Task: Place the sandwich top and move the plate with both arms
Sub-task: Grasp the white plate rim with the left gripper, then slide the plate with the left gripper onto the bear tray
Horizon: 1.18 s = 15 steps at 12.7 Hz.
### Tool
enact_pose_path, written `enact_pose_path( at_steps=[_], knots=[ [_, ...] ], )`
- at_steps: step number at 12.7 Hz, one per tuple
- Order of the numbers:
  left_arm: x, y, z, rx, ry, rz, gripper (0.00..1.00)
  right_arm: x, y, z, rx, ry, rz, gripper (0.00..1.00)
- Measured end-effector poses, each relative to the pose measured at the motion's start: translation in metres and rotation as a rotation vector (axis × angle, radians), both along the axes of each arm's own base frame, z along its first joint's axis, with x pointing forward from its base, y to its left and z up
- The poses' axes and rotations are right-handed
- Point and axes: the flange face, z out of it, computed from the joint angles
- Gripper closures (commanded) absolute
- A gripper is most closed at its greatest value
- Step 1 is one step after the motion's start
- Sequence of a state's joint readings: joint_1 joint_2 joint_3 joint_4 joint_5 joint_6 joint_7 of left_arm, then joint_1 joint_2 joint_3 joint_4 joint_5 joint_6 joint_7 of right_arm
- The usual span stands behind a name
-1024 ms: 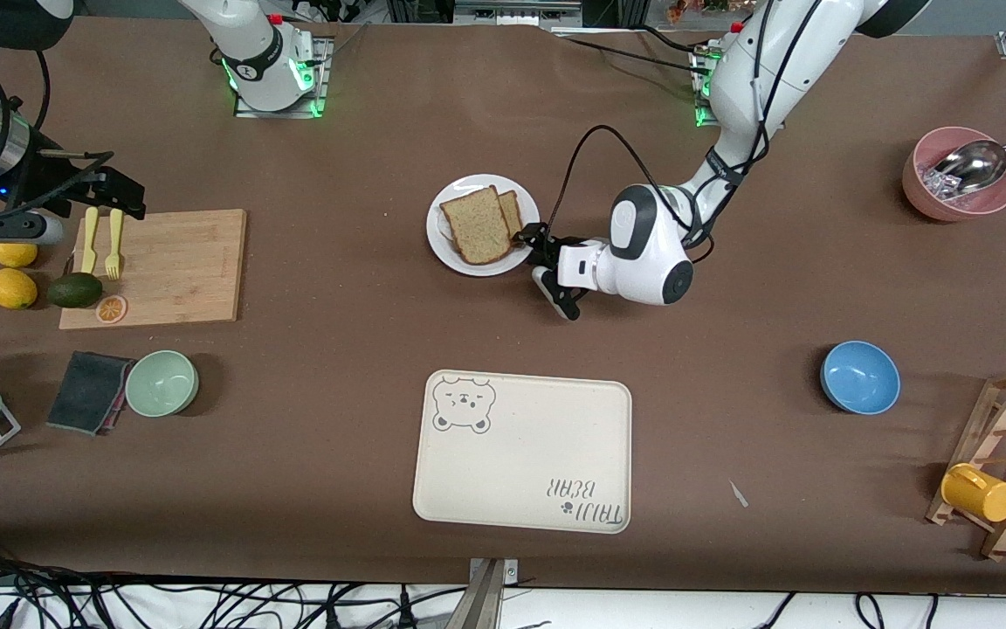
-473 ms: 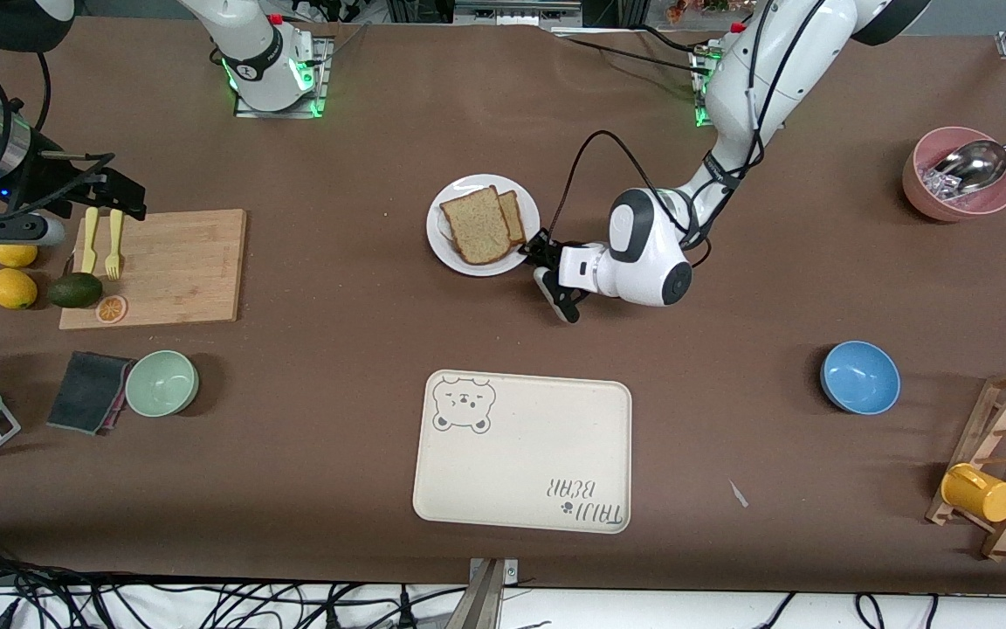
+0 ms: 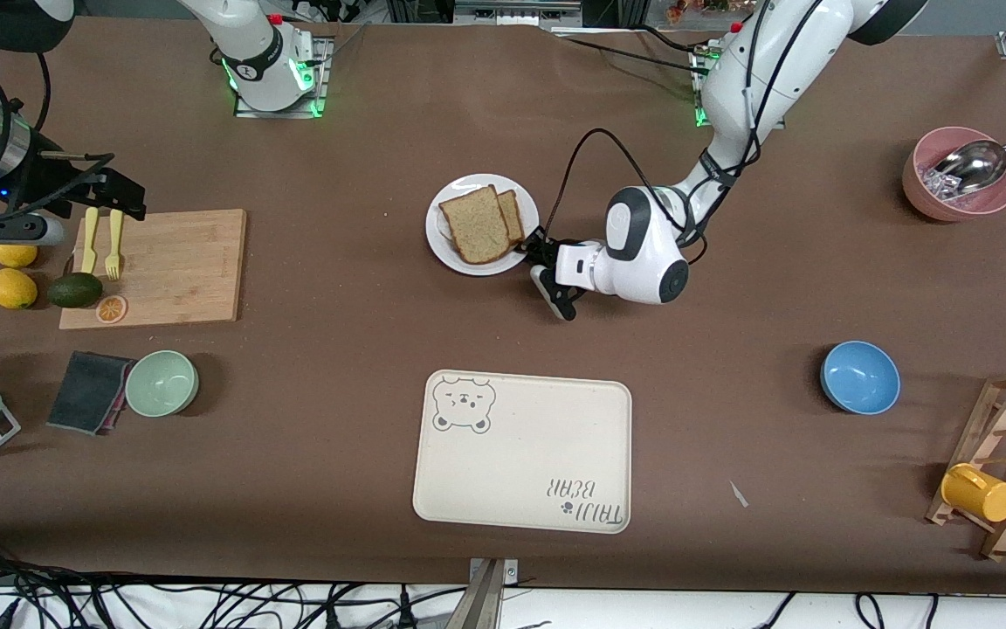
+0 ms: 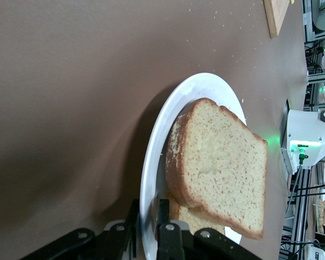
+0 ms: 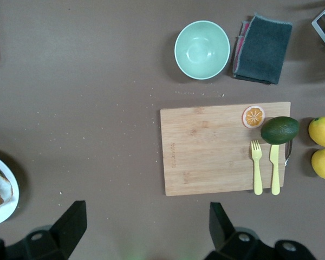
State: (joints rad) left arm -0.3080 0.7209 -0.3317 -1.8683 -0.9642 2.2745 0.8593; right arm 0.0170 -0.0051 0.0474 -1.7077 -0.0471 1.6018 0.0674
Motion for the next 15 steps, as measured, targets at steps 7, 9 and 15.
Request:
enact_pose_path(
  at_steps=[7,9,15],
  knots=[
    [-0.005,-0.005,-0.005,-0.009,0.022,0.013,1.0,0.0,0.0,0.0,0.0,0.001,0.0,0.0],
    [-0.004,-0.005,-0.003,-0.023,0.038,0.025,1.0,0.0,0.0,-0.001,0.0,0.001,0.0,0.0],
    [0.022,0.021,0.0,-0.064,0.074,0.17,1.0,0.0,0.0,-0.001,0.0,0.002,-0.001,0.0]
  ],
)
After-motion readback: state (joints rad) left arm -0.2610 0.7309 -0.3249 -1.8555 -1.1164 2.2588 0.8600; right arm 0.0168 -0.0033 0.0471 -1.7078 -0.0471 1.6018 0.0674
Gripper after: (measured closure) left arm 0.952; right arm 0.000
